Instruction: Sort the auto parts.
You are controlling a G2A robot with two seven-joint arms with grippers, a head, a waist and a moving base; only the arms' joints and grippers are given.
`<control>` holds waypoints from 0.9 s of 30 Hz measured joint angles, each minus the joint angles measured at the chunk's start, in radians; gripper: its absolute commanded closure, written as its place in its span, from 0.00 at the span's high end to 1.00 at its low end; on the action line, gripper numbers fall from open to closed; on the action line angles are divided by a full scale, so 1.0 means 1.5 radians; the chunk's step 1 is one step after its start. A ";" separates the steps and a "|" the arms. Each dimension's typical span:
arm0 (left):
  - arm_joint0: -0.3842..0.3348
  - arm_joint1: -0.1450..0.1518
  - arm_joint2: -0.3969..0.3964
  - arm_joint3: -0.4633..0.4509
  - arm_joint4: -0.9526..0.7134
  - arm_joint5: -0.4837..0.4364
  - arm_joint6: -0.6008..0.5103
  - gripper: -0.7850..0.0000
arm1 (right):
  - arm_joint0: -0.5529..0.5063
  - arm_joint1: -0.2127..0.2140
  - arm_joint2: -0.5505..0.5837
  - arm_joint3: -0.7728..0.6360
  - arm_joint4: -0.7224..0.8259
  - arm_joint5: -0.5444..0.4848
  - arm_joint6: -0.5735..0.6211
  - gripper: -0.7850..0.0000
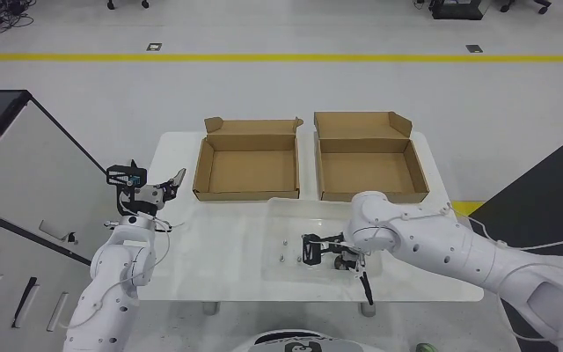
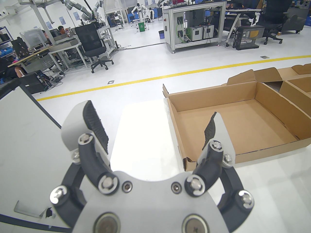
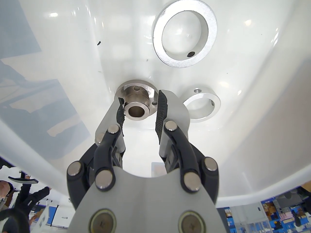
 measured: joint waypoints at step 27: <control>0.000 0.000 0.000 0.000 0.000 0.000 0.000 1.00 | -0.013 -0.003 0.001 0.008 -0.021 0.006 0.005 0.00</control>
